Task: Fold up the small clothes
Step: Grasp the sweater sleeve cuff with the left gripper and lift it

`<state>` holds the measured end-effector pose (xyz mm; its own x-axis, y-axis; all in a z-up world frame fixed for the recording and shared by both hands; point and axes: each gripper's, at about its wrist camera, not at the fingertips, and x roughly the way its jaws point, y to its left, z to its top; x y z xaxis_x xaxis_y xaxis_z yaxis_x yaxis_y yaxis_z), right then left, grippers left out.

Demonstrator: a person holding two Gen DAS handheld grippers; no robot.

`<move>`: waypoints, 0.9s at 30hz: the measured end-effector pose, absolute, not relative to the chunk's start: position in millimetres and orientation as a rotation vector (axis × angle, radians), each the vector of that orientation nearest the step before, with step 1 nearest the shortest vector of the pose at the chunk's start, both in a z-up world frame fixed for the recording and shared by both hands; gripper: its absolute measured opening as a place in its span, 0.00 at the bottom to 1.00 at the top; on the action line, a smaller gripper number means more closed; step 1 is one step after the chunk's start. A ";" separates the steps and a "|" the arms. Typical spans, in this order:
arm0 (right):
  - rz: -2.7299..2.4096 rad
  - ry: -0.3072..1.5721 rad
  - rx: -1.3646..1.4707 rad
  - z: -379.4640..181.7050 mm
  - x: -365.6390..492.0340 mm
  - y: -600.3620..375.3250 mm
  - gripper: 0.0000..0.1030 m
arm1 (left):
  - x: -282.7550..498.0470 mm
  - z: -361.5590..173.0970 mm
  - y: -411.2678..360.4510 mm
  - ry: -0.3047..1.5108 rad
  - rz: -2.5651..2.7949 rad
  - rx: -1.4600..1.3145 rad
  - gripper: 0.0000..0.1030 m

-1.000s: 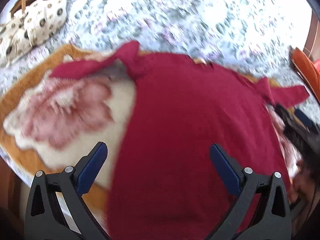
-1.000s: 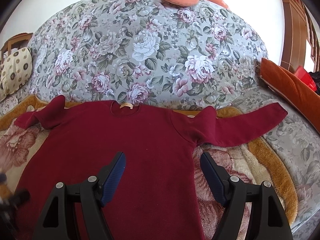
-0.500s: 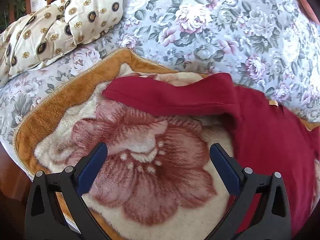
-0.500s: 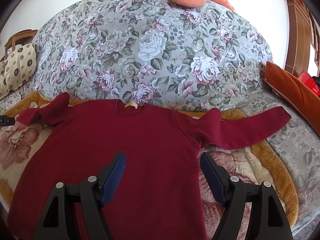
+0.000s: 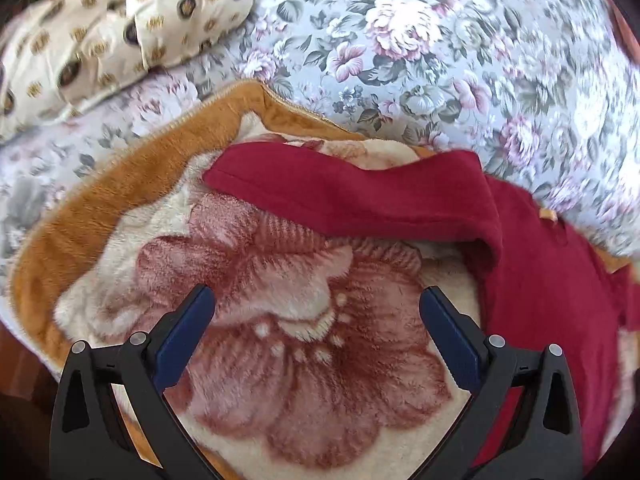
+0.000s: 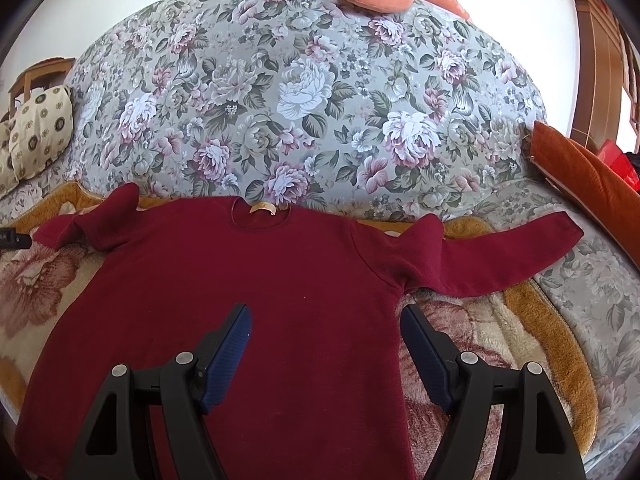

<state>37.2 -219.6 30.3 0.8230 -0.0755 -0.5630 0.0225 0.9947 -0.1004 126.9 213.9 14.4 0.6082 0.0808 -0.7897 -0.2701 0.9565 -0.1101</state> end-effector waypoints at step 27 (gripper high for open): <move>-0.029 0.620 -0.040 24.0 39.9 -225.9 0.73 | 224.8 -68.6 366.6 0.928 0.036 -1.058 0.43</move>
<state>39.9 -225.9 24.0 0.8136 -0.0394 -0.5801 0.0152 0.9988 -0.0466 224.8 366.6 -68.5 0.6353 -0.3898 -0.6666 -0.4404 0.5263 -0.7274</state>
